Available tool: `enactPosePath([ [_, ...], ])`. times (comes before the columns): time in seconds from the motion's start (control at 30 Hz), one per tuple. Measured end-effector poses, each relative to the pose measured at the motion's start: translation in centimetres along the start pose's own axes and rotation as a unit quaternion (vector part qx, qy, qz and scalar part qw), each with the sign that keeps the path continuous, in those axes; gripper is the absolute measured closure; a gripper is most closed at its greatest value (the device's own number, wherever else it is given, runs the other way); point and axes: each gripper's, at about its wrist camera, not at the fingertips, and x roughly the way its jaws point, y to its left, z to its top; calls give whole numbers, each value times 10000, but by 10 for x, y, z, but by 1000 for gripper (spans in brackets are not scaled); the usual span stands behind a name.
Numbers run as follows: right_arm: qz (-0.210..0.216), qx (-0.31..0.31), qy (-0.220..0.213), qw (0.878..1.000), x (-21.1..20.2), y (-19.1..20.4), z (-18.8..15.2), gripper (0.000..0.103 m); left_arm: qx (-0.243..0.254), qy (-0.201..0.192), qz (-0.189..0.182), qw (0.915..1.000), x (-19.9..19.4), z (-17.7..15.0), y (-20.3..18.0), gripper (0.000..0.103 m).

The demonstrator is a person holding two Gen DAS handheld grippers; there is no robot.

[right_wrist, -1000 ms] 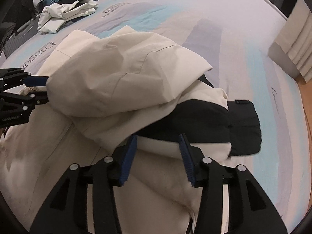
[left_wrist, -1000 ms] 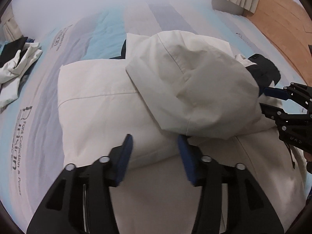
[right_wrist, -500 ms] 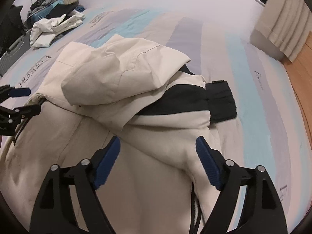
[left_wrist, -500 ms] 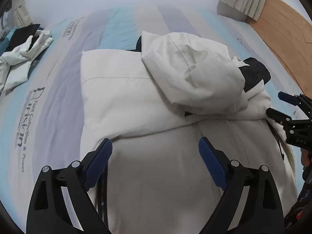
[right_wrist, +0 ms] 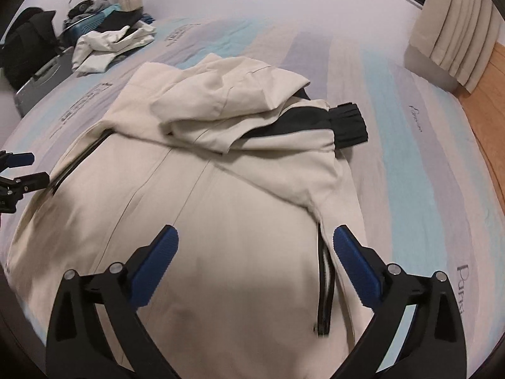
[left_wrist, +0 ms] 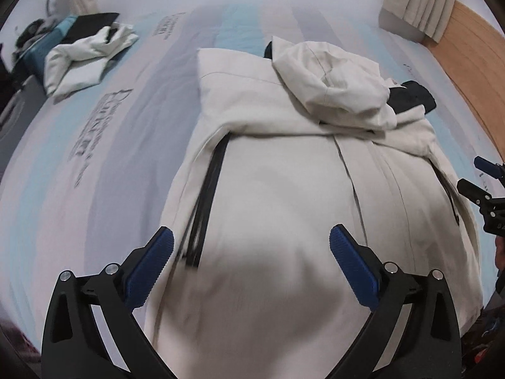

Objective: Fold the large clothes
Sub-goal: 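Move both tools to the jacket hem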

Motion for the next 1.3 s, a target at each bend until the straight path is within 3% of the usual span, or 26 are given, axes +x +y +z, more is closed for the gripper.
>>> enactPosePath([
  [0.43,-127,195,443,9987,-35,2,-81,8,-61,266,-20,9996,-30,-82,23,6],
  [0.73,-432,493,873,9940,-56,-15,-134,8,-122,417,22,9991,-36,-112,57,6],
  [1.1,-571,744,1246,9878,-59,-39,-173,8,-243,721,83,9971,-26,-148,79,6],
  [1.3,-347,1130,1480,9819,-56,-63,-189,8,-302,936,39,9951,-17,-165,79,6],
])
